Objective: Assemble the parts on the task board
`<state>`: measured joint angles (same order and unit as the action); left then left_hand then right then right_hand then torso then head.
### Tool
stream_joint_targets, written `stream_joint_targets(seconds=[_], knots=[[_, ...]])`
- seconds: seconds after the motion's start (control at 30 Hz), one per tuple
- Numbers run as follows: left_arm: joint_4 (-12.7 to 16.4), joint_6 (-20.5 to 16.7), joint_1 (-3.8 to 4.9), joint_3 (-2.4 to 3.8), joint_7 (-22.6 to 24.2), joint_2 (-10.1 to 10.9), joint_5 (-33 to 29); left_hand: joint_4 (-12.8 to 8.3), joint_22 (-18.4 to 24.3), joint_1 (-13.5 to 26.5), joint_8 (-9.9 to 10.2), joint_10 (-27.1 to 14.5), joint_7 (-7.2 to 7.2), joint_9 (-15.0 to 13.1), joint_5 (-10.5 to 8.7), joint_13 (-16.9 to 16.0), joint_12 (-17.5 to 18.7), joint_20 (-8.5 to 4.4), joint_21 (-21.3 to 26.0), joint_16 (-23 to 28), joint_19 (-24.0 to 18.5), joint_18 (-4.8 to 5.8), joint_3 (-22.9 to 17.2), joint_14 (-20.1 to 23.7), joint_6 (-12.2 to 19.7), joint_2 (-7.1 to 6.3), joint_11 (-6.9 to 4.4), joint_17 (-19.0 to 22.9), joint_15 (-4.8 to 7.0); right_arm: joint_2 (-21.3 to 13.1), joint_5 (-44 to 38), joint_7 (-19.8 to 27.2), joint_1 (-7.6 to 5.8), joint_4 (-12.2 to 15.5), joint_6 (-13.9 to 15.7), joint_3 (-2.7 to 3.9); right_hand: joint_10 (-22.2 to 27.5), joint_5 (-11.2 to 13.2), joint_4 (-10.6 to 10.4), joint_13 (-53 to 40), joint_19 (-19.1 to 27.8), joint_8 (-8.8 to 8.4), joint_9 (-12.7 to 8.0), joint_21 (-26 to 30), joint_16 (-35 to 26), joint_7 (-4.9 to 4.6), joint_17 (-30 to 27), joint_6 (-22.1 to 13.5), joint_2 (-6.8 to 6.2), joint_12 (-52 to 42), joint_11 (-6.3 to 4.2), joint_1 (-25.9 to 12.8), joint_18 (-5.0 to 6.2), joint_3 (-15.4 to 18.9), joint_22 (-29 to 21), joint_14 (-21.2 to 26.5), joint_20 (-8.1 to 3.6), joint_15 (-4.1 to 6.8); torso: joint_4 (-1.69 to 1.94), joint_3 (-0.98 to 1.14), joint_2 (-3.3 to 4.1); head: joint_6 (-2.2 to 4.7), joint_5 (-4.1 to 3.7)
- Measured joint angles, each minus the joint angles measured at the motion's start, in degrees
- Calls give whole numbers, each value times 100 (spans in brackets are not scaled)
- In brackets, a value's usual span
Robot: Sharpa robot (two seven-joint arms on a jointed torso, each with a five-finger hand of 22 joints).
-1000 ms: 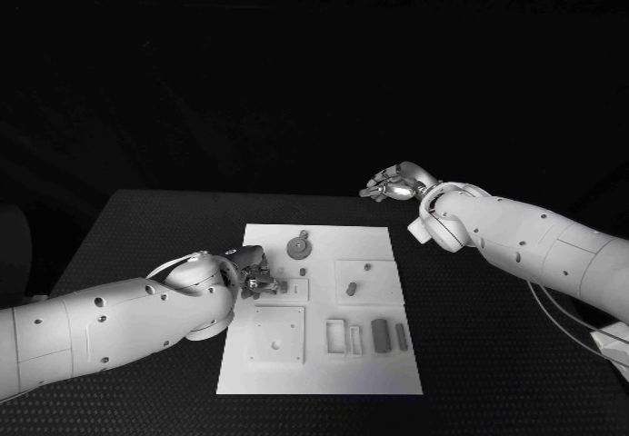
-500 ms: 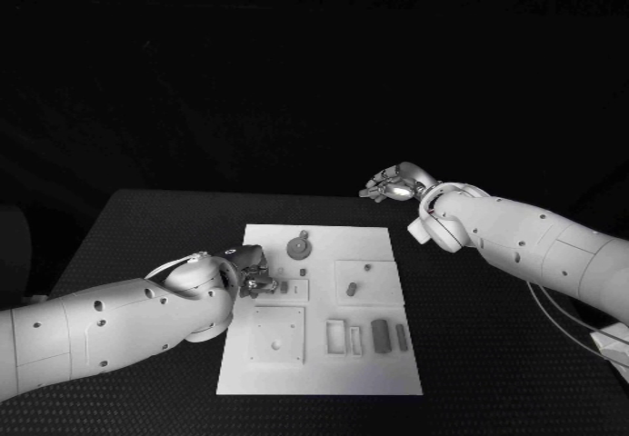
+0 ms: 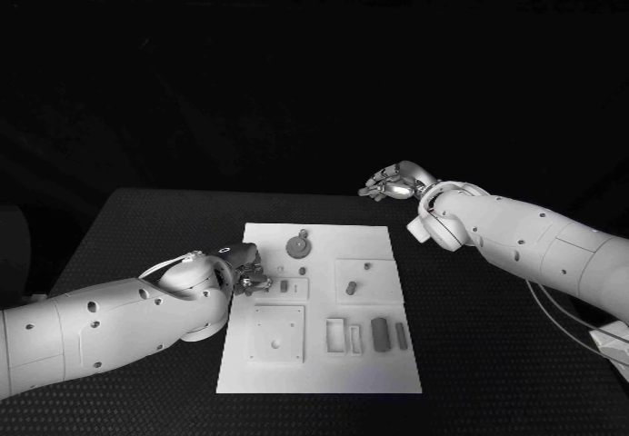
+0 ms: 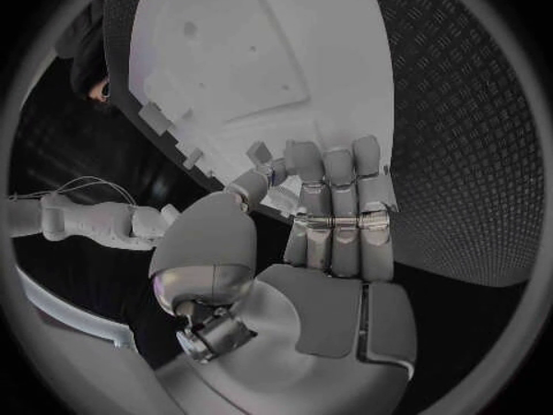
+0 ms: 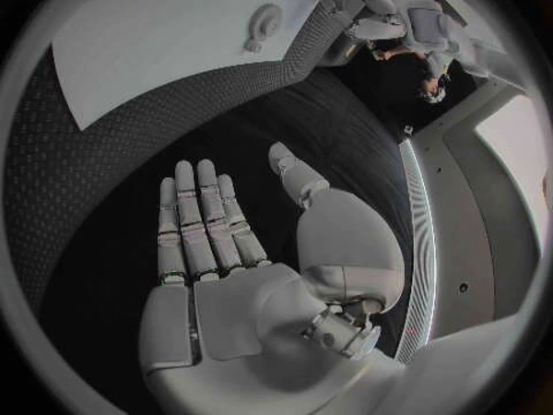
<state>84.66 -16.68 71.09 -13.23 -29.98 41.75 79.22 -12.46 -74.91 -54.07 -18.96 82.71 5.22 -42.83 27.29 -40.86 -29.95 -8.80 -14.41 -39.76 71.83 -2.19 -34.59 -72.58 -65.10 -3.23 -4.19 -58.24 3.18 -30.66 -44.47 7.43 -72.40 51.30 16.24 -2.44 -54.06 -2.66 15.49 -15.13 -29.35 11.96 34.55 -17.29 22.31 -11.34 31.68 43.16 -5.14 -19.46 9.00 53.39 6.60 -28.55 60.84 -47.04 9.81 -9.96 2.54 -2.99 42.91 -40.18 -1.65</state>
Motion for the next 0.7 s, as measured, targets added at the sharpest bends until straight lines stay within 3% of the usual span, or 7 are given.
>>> stream_joint_targets(seconds=[0.7], knots=[[14, 90, 7, 4, -44, -85, 208, -6, 1, 0, -34, -2, -1, -24, -6, -11, -22, 1, 0, -22, 1, 14, 5, 0, 0, 0, 2, 1, 0, -5, 18, 1, 2, 1, -20, 0, 0, 0, -16, 12, 0, 0, 0, 22, 0, 0, 11, 0, 17, 0, 0, -29, 0, 16, 5, -1, 0, 0, -2, 8, -1, 3, 5]])
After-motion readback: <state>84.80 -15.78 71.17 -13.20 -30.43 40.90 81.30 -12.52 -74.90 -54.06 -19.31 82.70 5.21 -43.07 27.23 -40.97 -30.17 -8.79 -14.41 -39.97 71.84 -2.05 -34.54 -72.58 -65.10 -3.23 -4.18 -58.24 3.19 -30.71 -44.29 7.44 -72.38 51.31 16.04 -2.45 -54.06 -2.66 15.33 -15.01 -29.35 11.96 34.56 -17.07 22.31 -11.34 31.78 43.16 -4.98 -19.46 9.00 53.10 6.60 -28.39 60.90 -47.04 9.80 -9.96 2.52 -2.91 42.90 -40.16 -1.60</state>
